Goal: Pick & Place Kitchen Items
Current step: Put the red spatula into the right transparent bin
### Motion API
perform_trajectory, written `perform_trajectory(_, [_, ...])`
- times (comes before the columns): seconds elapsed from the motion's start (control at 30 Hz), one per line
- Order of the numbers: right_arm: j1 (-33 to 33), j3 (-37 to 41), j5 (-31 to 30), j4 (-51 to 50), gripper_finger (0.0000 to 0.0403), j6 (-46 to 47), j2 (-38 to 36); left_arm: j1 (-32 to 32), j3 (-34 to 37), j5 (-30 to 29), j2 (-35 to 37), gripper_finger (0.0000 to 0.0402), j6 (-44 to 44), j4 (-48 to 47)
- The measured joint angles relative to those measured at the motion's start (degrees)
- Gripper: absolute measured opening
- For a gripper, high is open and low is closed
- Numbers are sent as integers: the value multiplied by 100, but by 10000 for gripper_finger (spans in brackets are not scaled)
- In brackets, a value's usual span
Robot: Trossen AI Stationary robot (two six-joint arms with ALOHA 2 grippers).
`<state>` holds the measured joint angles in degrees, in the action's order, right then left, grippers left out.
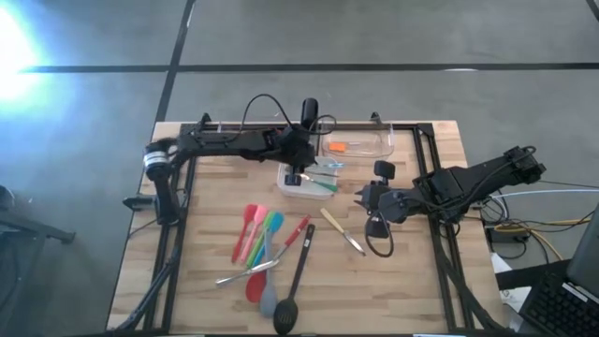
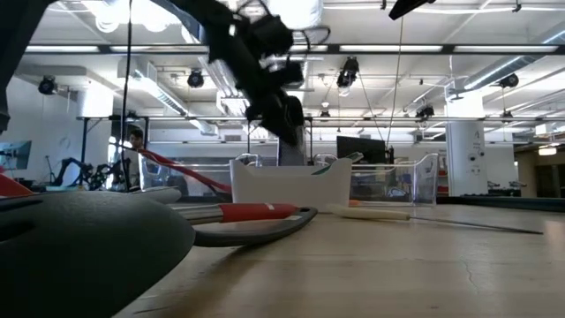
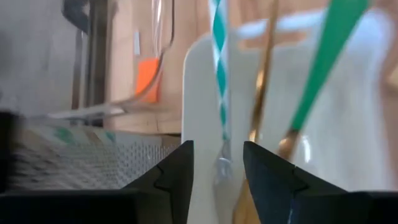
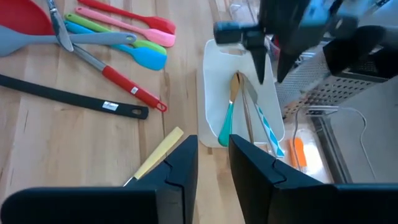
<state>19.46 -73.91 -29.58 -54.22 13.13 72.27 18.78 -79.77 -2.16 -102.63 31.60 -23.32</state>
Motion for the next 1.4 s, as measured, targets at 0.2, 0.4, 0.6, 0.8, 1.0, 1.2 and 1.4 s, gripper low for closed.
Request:
perform_trajectory(0.2, [0,0,2,-2,91,24,0,-377,-56,34,752,144,-298,-634])
perform_trajectory(0.4, [0,9,2,-4,83,27,4,-750,-56,100,1533,145,-1267,-1863])
perform_trajectory(0.6, [0,11,2,-2,74,24,7,-1219,20,110,2180,145,-2455,-2732])
perform_trajectory(0.8, [0,11,2,0,77,42,7,-1908,342,110,2649,145,-3510,-3023])
perform_trajectory(1.0, [0,11,3,2,87,26,7,-2881,862,125,2908,145,-3755,-3300])
perform_trajectory(1.2, [0,11,2,55,90,35,7,-3656,1375,-19,2923,145,-4902,-3276])
perform_trajectory(1.4, [0,11,2,173,80,24,7,-3777,2092,-677,2922,145,-6252,-3214])
